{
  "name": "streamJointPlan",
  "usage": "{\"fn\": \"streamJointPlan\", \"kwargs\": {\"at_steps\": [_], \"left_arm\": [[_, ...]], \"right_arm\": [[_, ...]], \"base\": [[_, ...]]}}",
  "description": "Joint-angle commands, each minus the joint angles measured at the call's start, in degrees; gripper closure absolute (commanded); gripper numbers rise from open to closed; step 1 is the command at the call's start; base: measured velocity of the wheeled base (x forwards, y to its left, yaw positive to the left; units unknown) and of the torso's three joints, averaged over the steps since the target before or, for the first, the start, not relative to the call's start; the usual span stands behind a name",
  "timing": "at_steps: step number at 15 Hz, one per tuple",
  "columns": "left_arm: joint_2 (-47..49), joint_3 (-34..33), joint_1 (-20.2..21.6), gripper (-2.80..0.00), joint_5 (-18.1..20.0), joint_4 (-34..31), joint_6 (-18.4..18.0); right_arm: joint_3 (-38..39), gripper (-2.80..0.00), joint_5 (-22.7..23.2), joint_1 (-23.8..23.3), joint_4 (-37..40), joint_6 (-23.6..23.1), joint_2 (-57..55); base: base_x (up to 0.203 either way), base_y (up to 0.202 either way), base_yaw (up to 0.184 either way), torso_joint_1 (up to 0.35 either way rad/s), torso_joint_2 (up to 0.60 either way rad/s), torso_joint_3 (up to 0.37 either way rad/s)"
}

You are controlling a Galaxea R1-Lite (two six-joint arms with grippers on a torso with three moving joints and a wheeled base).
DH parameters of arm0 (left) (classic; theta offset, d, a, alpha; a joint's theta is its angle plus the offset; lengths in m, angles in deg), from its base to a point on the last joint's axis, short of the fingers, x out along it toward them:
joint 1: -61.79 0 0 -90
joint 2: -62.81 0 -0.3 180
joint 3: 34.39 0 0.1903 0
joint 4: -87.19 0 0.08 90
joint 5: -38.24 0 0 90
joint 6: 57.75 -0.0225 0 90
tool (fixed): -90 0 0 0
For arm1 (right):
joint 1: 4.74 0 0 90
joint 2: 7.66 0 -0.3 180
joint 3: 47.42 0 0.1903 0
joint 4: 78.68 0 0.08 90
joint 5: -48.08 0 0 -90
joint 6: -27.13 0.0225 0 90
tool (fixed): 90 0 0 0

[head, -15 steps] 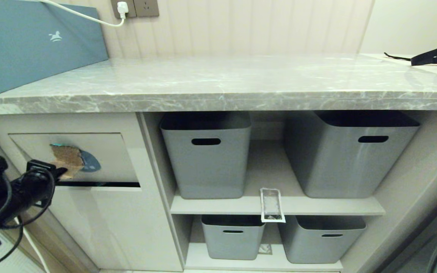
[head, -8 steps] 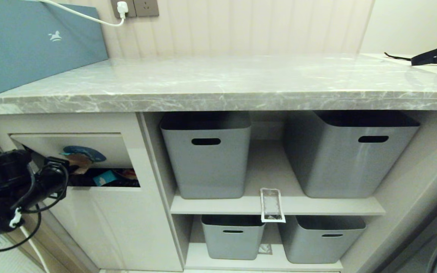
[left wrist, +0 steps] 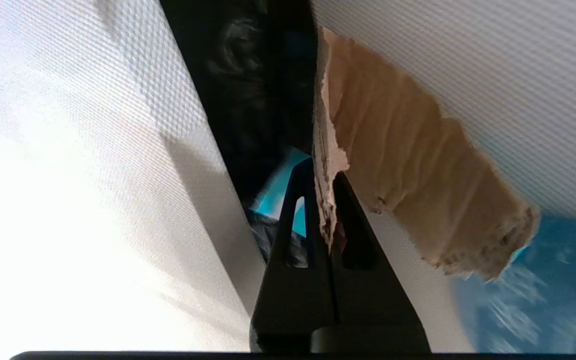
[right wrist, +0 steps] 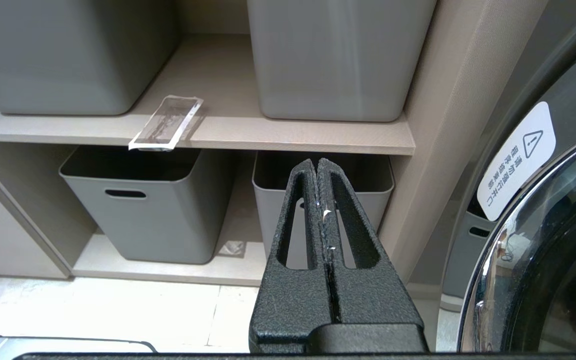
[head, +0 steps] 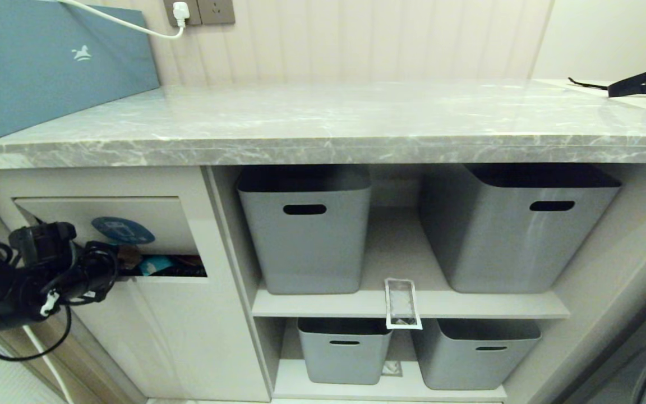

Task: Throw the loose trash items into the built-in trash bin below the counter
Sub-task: Put the garbage in the trash can

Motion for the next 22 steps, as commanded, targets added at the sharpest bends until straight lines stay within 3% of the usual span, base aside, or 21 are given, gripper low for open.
{"fn": "streamJointPlan", "kwargs": {"at_steps": [1,8,9,12,18,22], "left_arm": [[0.7,1.4,-0.7,0.00,-0.1,0.1,0.3],[0.1,3.7,-4.2,0.00,-3.1,0.0,0.3],[0.1,3.5,-4.6,-2.80,-3.2,-0.1,0.3],[-0.8,2.7,-4.9,-2.80,-3.5,-0.2,0.1],[-3.2,1.7,-5.7,-2.80,-7.7,-0.1,-2.6],[-6.3,-4.2,-7.1,-2.80,-8.6,-0.1,-2.8]], "right_arm": [[0.0,0.00,0.0,0.0,0.0,0.0,0.0],[0.0,0.00,0.0,0.0,0.0,0.0,0.1],[0.0,0.00,0.0,0.1,0.0,0.0,0.1],[0.0,0.00,0.0,0.1,0.0,0.0,0.1],[0.0,0.00,0.0,0.0,0.0,0.0,0.1],[0.0,0.00,0.0,0.0,0.0,0.0,0.0]], "base": [[0.000,0.000,0.000,0.000,0.00,0.000],[0.000,0.000,0.000,0.000,0.00,0.000],[0.000,0.000,0.000,0.000,0.00,0.000],[0.000,0.000,0.000,0.000,0.00,0.000],[0.000,0.000,0.000,0.000,0.00,0.000],[0.000,0.000,0.000,0.000,0.00,0.000]]}}
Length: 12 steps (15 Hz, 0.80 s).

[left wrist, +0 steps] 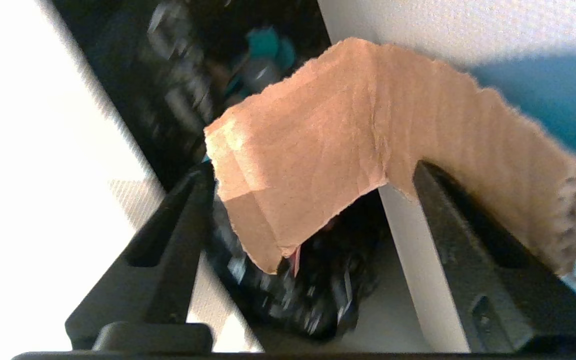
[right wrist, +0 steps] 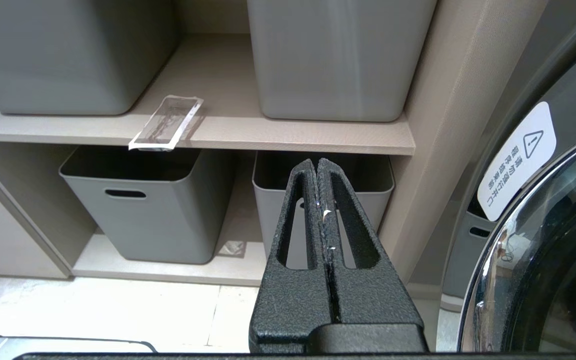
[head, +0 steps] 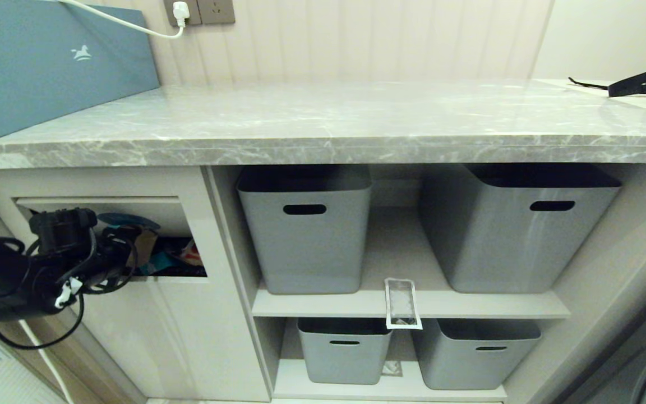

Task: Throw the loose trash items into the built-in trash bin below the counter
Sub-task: Put the garbage in the trash can

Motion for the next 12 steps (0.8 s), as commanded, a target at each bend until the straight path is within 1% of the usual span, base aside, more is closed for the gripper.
{"fn": "streamJointPlan", "kwargs": {"at_steps": [1,2,3,5,6,10,12], "left_arm": [[-2.3,-4.3,-0.9,-2.80,-0.1,0.2,-0.4],[-2.2,-5.5,-1.1,-2.80,-0.2,0.1,-2.2],[-1.7,-5.7,-1.1,-2.80,-1.1,0.1,-3.7],[-1.0,-5.0,-0.9,-2.80,-3.4,0.3,-6.7],[-0.7,-4.1,-0.8,-2.80,-3.7,0.3,-7.9],[2.7,1.0,-0.4,-2.80,-3.8,-0.2,-8.0],[4.6,4.9,0.0,-2.80,-4.4,-3.6,-8.0]], "right_arm": [[0.0,0.00,0.0,0.0,0.0,0.0,0.1],[0.0,0.00,0.0,0.0,0.0,0.0,0.1],[0.0,0.00,0.0,0.0,0.0,0.0,0.1],[0.0,0.00,0.0,0.0,0.0,0.0,0.0],[0.0,0.00,0.0,0.0,0.0,0.0,0.1],[0.0,0.00,0.0,0.0,0.0,0.0,0.1],[0.0,0.00,0.0,0.0,0.0,0.0,0.1]], "base": [[0.000,0.000,0.000,0.000,0.00,0.000],[0.000,0.000,0.000,0.000,0.00,0.000],[0.000,0.000,0.000,0.000,0.00,0.000],[0.000,0.000,0.000,0.000,0.00,0.000],[0.000,0.000,0.000,0.000,0.00,0.000],[0.000,0.000,0.000,0.000,0.00,0.000],[0.000,0.000,0.000,0.000,0.00,0.000]]}}
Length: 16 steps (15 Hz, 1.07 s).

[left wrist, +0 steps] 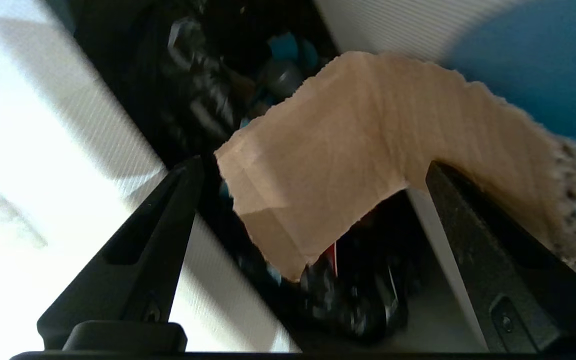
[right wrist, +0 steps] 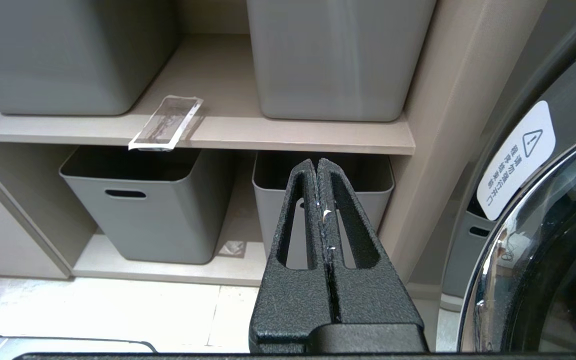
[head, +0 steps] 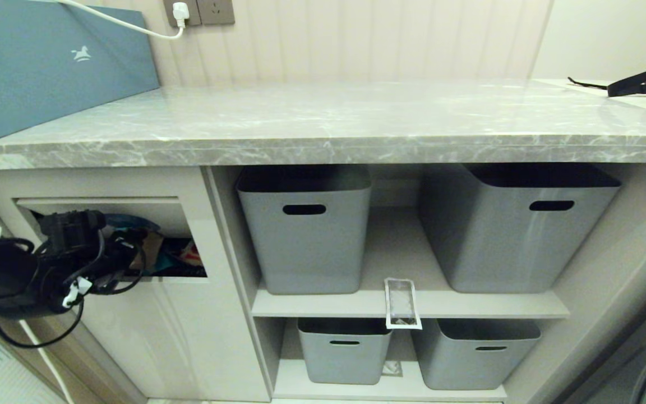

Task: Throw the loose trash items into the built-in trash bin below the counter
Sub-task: Put the garbage in the trash can

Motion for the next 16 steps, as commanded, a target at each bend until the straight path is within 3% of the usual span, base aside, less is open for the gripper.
{"fn": "streamJointPlan", "kwargs": {"at_steps": [1,3,7,10,13,16], "left_arm": [[3.5,4.8,0.4,-2.80,-1.3,-3.5,0.3],[5.5,8.6,0.7,-2.80,-3.6,-7.2,0.3],[7.8,12.8,0.7,-2.80,-7.7,-8.3,0.1],[8.7,15.8,0.7,-2.80,-8.6,-9.2,0.2],[12.3,20.4,0.7,-2.80,-13.7,-9.6,-1.4],[9.2,18.9,1.0,-2.80,-13.8,-9.9,-2.1]], "right_arm": [[0.0,0.00,0.0,0.0,0.0,0.0,0.0],[0.0,0.00,0.0,0.0,0.0,0.0,0.1],[0.0,0.00,0.0,0.0,0.0,0.0,0.1],[0.0,0.00,0.0,0.0,0.0,0.0,0.1],[0.0,0.00,0.0,0.0,0.0,0.0,0.1],[0.0,0.00,0.0,0.0,0.0,0.0,0.1]], "base": [[0.000,0.000,0.000,0.000,0.00,0.000],[0.000,0.000,0.000,0.000,0.00,0.000],[0.000,0.000,0.000,0.000,0.00,0.000],[0.000,0.000,0.000,0.000,0.00,0.000],[0.000,0.000,0.000,0.000,0.00,0.000],[0.000,0.000,0.000,0.000,0.00,0.000]]}}
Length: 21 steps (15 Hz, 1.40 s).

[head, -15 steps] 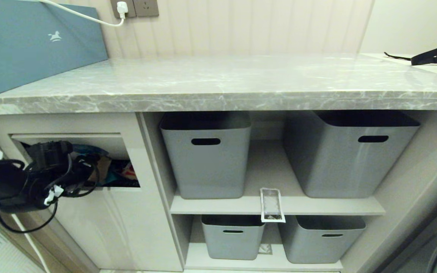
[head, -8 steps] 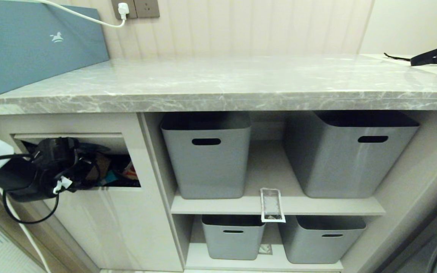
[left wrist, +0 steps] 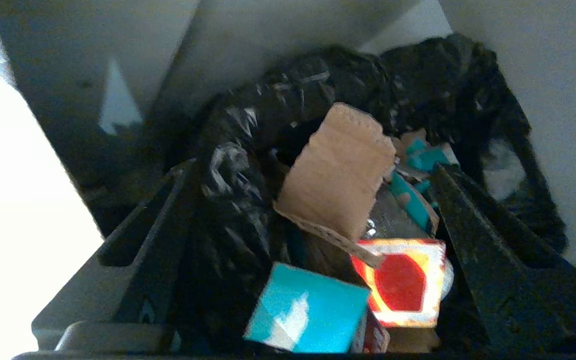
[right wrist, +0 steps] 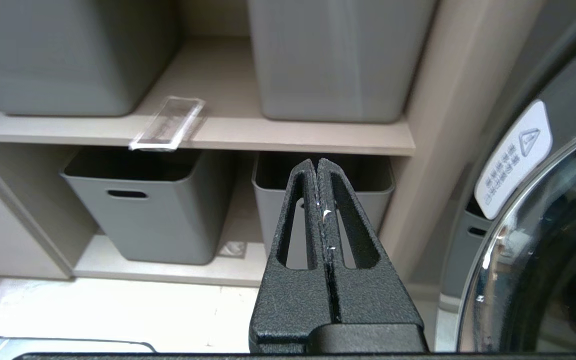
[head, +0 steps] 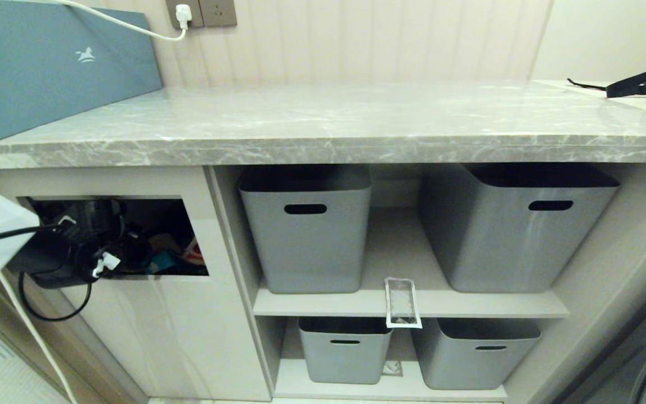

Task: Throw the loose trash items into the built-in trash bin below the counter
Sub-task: Put the garbage in the trash can, then pick up the garbage

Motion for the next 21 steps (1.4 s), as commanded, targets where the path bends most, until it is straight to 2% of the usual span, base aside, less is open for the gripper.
{"fn": "streamJointPlan", "kwargs": {"at_steps": [1,4,6,9,14,21], "left_arm": [[-3.7,-2.1,0.2,-2.80,0.0,0.5,-0.1],[-9.0,-7.6,0.2,-2.80,1.7,0.5,-2.0],[-13.7,-13.5,-0.1,-2.80,2.9,0.0,-3.0],[-20.5,-20.5,-0.5,-2.80,5.6,-0.2,-3.1],[-28.5,-28.4,-1.7,-2.80,5.6,-0.2,-1.5],[-47.7,-46.8,-1.4,-2.80,5.6,0.2,-2.8]], "right_arm": [[0.0,0.00,0.0,0.0,-0.1,0.0,0.0],[0.0,0.00,0.0,0.0,-0.1,0.0,0.0],[0.0,0.00,0.0,0.0,-0.1,0.0,0.1],[0.0,0.00,0.0,0.0,-0.1,0.0,0.1],[0.0,0.00,0.0,0.0,-0.1,0.0,0.1],[0.0,0.00,0.0,0.0,-0.1,0.0,0.0]], "base": [[0.000,0.000,0.000,0.000,0.00,0.000],[0.000,0.000,0.000,0.000,0.00,0.000],[0.000,0.000,0.000,0.000,0.00,0.000],[0.000,0.000,0.000,0.000,0.00,0.000],[0.000,0.000,0.000,0.000,0.00,0.000],[0.000,0.000,0.000,0.000,0.00,0.000]]}}
